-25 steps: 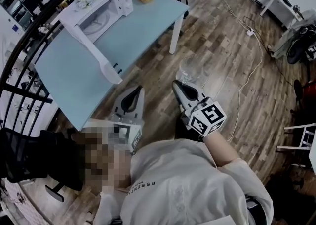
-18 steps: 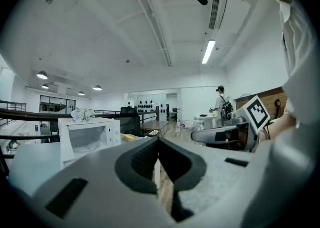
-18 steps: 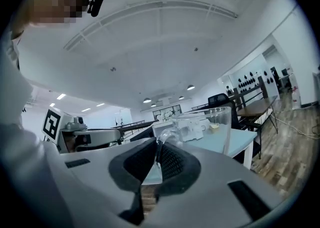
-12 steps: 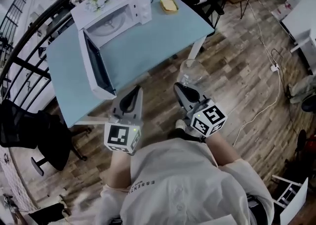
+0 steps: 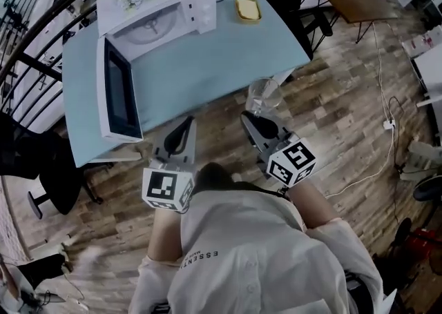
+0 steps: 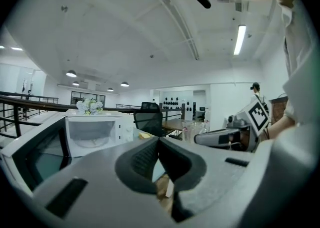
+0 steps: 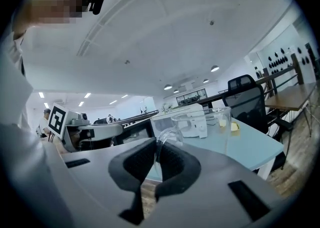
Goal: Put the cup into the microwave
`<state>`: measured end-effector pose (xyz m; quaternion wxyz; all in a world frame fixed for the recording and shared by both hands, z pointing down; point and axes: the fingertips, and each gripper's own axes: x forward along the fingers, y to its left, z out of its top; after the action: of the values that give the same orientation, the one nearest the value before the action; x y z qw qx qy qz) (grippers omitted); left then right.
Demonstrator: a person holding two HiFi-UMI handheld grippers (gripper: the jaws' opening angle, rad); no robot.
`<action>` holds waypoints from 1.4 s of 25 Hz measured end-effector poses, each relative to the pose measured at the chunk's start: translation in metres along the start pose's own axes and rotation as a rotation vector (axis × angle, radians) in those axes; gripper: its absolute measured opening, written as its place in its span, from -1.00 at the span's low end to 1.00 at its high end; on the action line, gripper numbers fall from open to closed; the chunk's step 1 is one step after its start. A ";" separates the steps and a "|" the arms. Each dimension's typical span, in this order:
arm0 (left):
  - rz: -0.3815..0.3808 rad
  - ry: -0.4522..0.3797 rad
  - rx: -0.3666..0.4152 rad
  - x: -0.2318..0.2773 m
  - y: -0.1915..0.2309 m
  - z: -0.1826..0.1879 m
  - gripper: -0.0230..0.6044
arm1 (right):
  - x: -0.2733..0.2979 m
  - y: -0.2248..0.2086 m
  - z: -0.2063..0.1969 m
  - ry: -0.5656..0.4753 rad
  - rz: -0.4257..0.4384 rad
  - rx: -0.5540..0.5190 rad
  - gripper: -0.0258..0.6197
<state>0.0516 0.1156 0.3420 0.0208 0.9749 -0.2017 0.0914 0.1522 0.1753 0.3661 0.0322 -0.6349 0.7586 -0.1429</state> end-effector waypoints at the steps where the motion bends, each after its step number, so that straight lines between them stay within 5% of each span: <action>1: 0.019 0.008 -0.011 0.006 0.005 -0.003 -0.92 | 0.006 -0.006 0.000 0.006 0.015 0.002 -0.85; 20: 0.258 0.037 -0.116 0.105 0.189 -0.024 -0.92 | 0.241 -0.033 0.026 0.153 0.454 -0.072 -0.85; 35: 0.339 0.088 -0.140 0.147 0.282 -0.051 -0.92 | 0.409 -0.040 -0.020 0.302 0.671 -0.064 -0.85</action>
<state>0.0637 -0.1970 0.4208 0.0818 0.9182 -0.3679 0.1221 0.1074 -0.2252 0.4496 -0.0548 -0.3233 0.9248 -0.1927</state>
